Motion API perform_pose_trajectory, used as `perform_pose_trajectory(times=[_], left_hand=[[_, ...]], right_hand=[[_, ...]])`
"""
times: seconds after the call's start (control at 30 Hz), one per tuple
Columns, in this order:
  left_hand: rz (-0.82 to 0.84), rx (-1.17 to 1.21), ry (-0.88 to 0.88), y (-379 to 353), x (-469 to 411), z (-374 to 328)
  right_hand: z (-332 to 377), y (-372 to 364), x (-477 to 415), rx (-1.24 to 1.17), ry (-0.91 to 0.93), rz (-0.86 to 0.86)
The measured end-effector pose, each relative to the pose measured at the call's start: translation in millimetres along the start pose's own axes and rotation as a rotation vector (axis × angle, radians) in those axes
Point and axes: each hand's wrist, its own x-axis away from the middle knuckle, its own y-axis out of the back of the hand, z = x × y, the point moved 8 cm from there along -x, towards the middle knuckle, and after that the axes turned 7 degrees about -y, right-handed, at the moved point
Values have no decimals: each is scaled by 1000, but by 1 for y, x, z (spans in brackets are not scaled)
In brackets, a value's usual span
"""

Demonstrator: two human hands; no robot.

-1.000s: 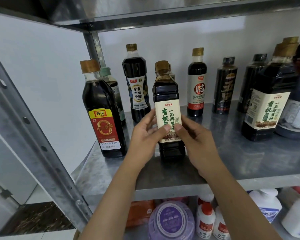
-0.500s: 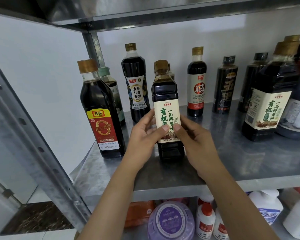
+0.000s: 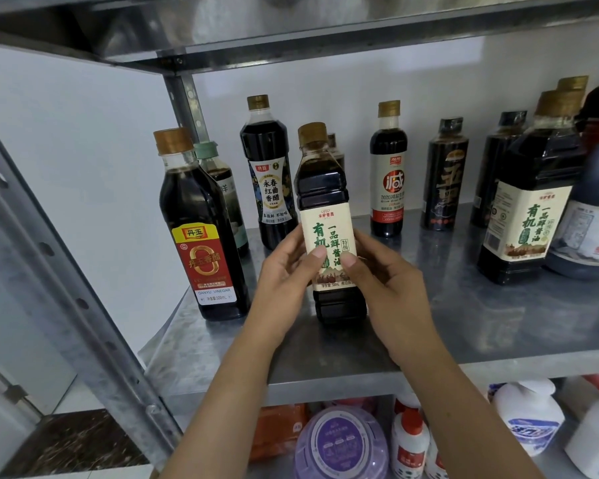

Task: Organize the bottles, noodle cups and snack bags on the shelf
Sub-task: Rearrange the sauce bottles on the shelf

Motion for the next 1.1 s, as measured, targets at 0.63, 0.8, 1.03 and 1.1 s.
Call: perform_pose_trajectory(times=[0.63,0.8,1.03,1.1], left_hand=[[-150,-43,8,17,-4,7],[-173,87,82,17,-4,11],[-192,118,99,20,-4,16],[-185,111,97,20,-4,16]], right_hand=[[-4,-20,0,-9,-42,203],[-6,-20,0,10,-52,210],[-9,-22,-1,43,-66,207],[-10,-22,-1,46,-68,207]])
